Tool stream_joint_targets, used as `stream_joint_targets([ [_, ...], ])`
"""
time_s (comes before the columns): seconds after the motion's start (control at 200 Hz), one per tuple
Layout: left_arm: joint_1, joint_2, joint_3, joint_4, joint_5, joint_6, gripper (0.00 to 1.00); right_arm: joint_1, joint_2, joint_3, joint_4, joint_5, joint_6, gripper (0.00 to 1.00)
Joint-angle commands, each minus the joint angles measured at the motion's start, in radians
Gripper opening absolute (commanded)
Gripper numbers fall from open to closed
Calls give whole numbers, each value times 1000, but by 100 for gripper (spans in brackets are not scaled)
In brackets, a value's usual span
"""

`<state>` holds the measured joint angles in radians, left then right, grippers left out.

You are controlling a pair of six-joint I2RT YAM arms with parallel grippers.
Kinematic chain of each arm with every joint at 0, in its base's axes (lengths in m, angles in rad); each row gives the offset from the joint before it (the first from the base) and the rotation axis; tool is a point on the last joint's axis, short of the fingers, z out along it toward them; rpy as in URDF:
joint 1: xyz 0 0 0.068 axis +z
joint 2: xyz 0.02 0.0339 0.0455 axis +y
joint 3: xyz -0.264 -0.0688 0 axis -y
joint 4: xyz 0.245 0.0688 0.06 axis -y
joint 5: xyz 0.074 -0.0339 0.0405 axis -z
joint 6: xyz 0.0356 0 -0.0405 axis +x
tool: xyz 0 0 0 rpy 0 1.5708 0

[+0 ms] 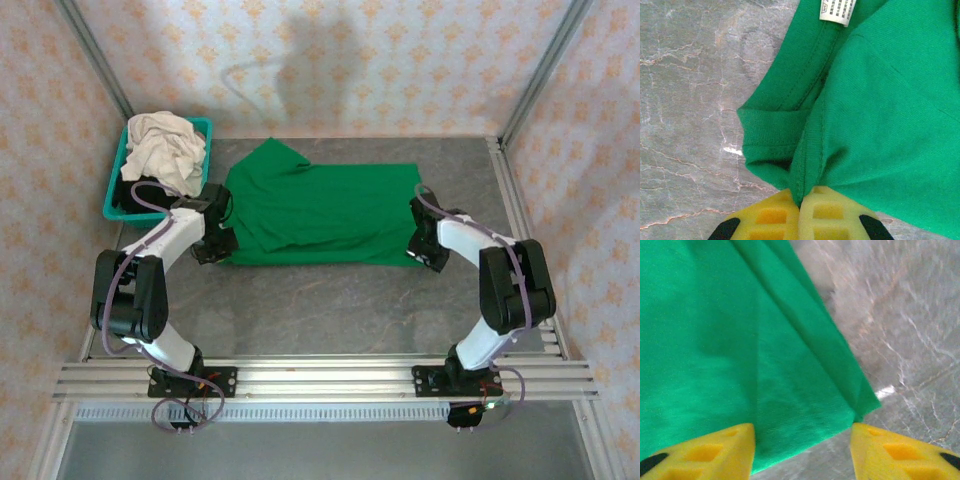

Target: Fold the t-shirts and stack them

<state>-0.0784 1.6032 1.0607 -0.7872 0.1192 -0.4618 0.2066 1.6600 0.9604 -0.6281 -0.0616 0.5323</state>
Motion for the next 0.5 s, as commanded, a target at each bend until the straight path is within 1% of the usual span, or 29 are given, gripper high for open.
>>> stream_joint_targets([
  [0.0,22,-31,16,-45,-40,21,0,-6,39,1,29,19,13,45],
  [0.04,25,-35,8,-43,-41,22,0,-14,45,6,19,39,16,38],
  [0.09,30,-40,-2,-42,-43,24,0,-28,46,2,18,63,16,32],
  [0.215,38,-51,-19,-46,-62,27,0,-79,29,-4,-8,80,9,10],
  [0.29,39,-55,-23,-49,-68,26,0,-87,-5,-11,-19,68,1,3],
  [0.345,40,-59,-26,-52,-72,22,0,-87,-36,-12,-44,61,-1,1],
  [0.405,41,-67,-34,-52,-75,15,0,-88,-75,-30,-57,53,3,1],
  [0.46,40,-69,-49,-46,-69,11,0,-87,-100,-55,-61,52,6,6],
  [0.495,41,-71,-60,-44,-69,8,0,-87,-105,-69,-65,54,5,10],
])
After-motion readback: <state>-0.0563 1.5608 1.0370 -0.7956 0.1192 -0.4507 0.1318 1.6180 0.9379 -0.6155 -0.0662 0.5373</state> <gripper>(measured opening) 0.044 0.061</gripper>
